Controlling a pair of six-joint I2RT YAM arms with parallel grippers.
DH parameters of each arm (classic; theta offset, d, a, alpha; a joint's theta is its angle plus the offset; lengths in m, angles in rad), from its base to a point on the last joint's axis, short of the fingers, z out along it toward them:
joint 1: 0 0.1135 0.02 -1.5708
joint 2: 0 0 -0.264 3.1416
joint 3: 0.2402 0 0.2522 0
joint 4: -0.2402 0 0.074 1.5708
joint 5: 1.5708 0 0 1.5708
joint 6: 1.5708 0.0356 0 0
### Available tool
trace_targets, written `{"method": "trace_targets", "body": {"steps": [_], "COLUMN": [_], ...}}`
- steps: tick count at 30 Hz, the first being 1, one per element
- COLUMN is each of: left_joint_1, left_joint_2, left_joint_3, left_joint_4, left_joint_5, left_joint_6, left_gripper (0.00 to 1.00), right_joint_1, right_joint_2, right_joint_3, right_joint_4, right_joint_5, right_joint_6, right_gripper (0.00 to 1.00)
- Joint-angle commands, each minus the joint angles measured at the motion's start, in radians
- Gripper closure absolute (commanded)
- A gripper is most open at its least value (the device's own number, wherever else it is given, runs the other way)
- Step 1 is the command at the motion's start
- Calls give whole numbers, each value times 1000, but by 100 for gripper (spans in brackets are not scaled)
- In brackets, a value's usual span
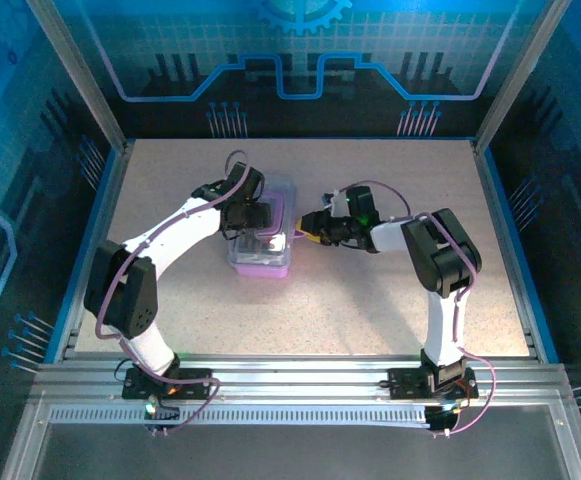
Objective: Pack the tool kit
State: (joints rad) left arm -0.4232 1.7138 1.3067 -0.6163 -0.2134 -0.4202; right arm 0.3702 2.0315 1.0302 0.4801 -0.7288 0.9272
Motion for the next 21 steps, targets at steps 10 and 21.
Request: {"method": "trace_targets", "body": {"steps": [10, 21], "left_joint_1": [-14, -12], "left_joint_2": [119, 127], "left_joint_3": [-92, -106], "left_joint_4": [-173, -161], "left_joint_5": [58, 72], "left_joint_6": [30, 29], "left_gripper": [32, 32], "right_joint_1": [13, 2], "right_joint_2": [-46, -4], "right_joint_3": [-38, -45], "right_joint_4": [277, 307], "right_joint_5": [-65, -69], "right_joint_6": [202, 231], "right_gripper": [57, 61]}}
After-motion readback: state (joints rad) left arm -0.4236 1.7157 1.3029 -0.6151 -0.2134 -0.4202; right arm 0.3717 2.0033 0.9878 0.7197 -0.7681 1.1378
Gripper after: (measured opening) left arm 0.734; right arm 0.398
